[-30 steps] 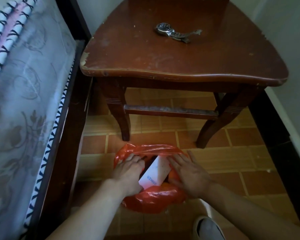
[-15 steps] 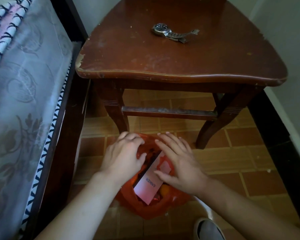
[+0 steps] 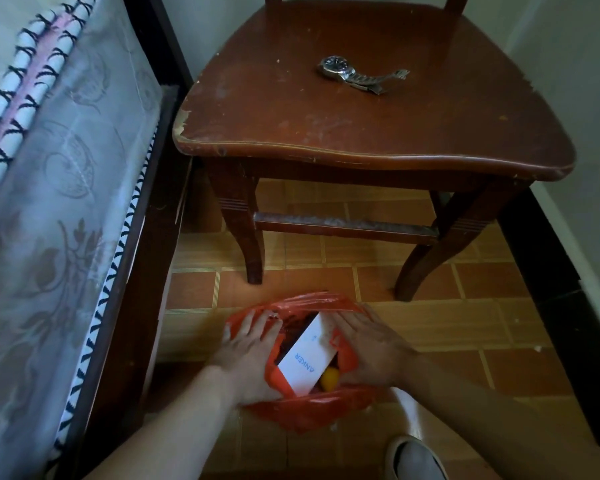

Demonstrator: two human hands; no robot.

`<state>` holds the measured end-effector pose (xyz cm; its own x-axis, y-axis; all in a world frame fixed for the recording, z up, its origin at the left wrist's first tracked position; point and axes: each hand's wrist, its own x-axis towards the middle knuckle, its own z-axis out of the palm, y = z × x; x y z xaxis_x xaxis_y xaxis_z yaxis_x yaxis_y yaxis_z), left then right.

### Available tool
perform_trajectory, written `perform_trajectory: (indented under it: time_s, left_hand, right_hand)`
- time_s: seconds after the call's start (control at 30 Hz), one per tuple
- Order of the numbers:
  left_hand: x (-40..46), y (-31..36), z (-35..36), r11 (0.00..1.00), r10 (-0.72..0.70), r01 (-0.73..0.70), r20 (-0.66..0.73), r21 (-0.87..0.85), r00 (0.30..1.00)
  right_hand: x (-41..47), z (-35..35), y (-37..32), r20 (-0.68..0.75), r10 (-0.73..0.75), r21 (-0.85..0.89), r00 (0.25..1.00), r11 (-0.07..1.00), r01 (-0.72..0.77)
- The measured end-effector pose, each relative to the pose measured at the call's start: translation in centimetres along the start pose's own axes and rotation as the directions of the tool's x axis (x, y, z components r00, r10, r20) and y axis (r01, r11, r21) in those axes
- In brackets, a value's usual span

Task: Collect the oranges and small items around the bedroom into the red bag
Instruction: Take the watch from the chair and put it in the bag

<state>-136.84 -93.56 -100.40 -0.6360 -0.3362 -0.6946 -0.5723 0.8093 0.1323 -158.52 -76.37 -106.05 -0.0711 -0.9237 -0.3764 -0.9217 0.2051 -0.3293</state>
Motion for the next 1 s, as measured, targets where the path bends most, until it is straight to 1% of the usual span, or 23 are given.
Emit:
perform_trajectory:
  time_s: [0.07,0.13,0.2,0.23,0.27,0.3,0.37,0.4,0.43,0.47,0.5,0.53,0.6,0.63,0.73,0.83,1.0]
  left_hand:
    - [-0.1,-0.9,0.4,1.0,-0.016,0.016,0.035,-0.002,0.999]
    - [-0.2,-1.3,0.6,1.0,-0.015,0.015,0.056,0.006,0.998]
    - [-0.2,-1.1,0.5,1.0,0.012,-0.012,0.052,0.006,0.999]
    - [-0.2,-0.9,0.3,1.0,0.028,-0.028,0.042,0.003,0.999]
    - [-0.1,-0.5,-0.2,0.999,0.045,-0.045,0.021,0.005,0.999]
    - [0.0,-0.1,-0.8,0.998,0.064,-0.064,-0.018,0.015,0.998]
    - [0.0,0.8,-2.4,0.993,0.11,-0.101,-0.158,0.06,0.981]
    - [0.0,1.3,-3.1,0.991,0.131,-0.117,-0.246,0.072,0.96]
    - [0.0,1.7,-3.6,0.989,0.144,-0.13,-0.328,0.065,0.934]
    - [0.1,2.0,-3.8,0.989,0.147,-0.14,-0.385,0.047,0.911]
    - [0.2,2.2,-3.8,0.989,0.139,-0.144,-0.405,0.018,0.904]
    - [0.4,2.3,-3.5,0.99,0.123,-0.138,-0.388,-0.012,0.913]
    - [0.9,1.9,-2.6,0.994,0.082,-0.1,-0.296,-0.044,0.952]
    - [1.1,1.6,-2.1,0.996,0.065,-0.078,-0.243,-0.044,0.968]
    - [1.3,0.3,-1.3,0.999,0.049,-0.049,-0.093,-0.003,0.995]
    - [1.3,-0.7,-0.3,1.0,0.015,-0.015,0.009,0.022,1.0]
    - [1.3,-1.7,0.9,0.997,-0.059,0.056,0.065,0.044,0.996]
  right_hand:
    - [-0.1,0.1,0.8,0.02,0.001,0.013,1.0,1.0,-0.001]
    - [-0.2,0.1,1.3,0.072,0.013,0.049,0.997,0.999,-0.016]
    - [-0.5,-0.1,1.2,0.063,0.013,0.12,0.998,0.993,-0.02]
    - [-0.6,-0.3,1.0,0.015,0.0,0.137,1.0,0.991,-0.002]
    - [-0.7,-0.5,0.6,-0.066,-0.021,0.13,0.998,0.991,0.029]
    - [-0.9,-0.6,0.2,-0.182,-0.051,0.11,0.982,0.991,0.072]
    - [-1.5,-1.2,-0.6,-0.413,-0.117,0.082,0.903,0.983,0.165]
    - [-1.7,-1.5,-1.1,-0.48,-0.145,0.066,0.865,0.977,0.201]
    - [-1.8,-1.8,-1.7,-0.502,-0.166,0.047,0.849,0.975,0.218]
    - [-1.8,-2.2,-2.3,-0.483,-0.169,0.036,0.859,0.977,0.212]
    - [-1.8,-2.6,-2.7,-0.435,-0.157,0.036,0.887,0.981,0.191]
    - [-1.7,-2.7,-2.9,-0.369,-0.13,0.046,0.92,0.986,0.157]
    - [-1.3,-2.7,-2.7,-0.216,-0.045,0.095,0.975,0.993,0.067]
    - [-1.0,-2.5,-2.2,-0.148,-0.016,0.122,0.989,0.992,0.034]
    - [-0.5,-1.6,-0.3,0.02,-0.025,0.117,0.999,0.993,0.022]
    - [-0.2,-0.6,1.1,0.096,-0.039,0.064,0.995,0.997,0.033]
    - [0.1,1.0,2.6,0.094,0.045,0.055,0.995,0.997,-0.051]
